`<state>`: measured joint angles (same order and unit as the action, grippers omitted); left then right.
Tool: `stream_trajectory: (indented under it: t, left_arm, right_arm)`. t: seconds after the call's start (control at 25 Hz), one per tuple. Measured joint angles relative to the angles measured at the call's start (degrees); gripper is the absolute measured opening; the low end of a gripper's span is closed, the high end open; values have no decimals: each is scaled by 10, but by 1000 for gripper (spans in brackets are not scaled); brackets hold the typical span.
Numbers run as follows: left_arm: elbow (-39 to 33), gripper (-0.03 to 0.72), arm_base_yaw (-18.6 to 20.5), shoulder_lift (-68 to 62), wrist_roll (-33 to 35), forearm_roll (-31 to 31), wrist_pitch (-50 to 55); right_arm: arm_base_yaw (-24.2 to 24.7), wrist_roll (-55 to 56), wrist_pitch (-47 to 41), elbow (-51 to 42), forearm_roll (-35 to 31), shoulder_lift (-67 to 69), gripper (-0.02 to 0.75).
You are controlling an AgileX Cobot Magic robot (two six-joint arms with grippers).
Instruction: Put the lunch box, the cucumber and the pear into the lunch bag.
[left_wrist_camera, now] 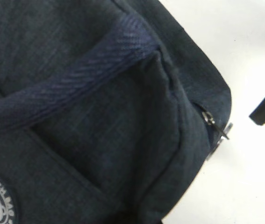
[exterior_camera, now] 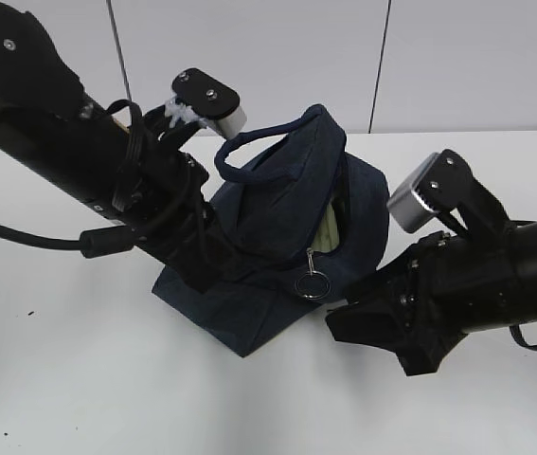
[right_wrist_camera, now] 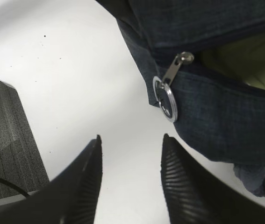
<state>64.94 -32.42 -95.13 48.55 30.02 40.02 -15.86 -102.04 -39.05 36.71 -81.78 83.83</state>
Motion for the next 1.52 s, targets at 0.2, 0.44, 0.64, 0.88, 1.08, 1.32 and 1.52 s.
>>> stream_trajectory:
  t: [0.2,0.44,0.64,0.88,1.08,1.32,1.52]
  left_arm:
    - [0,12,0,0,-1,5,-1]
    - [0,12,0,0,-1,6,-1]
    - [0,12,0,0,-1,6,-4]
    - [0,12,0,0,-1,8,-5]
    - [0,12,0,0,-1,9,-5]
    - [0,12,0,0,-1,9,-5]
    - [0,12,0,0,-1,9,-5]
  right_arm:
    - [0,-39,21,0,-45,28,334]
    - [0,-68,20,2,-77,47,333]
    - [-2,-77,6,20,-87,64,333]
    - [-35,-79,-1,39,-89,65,316]
    - [-40,-80,11,39,-89,66,307]
    - [-40,-81,28,39,-94,66,289]
    - [-40,-81,30,39,-96,71,268]
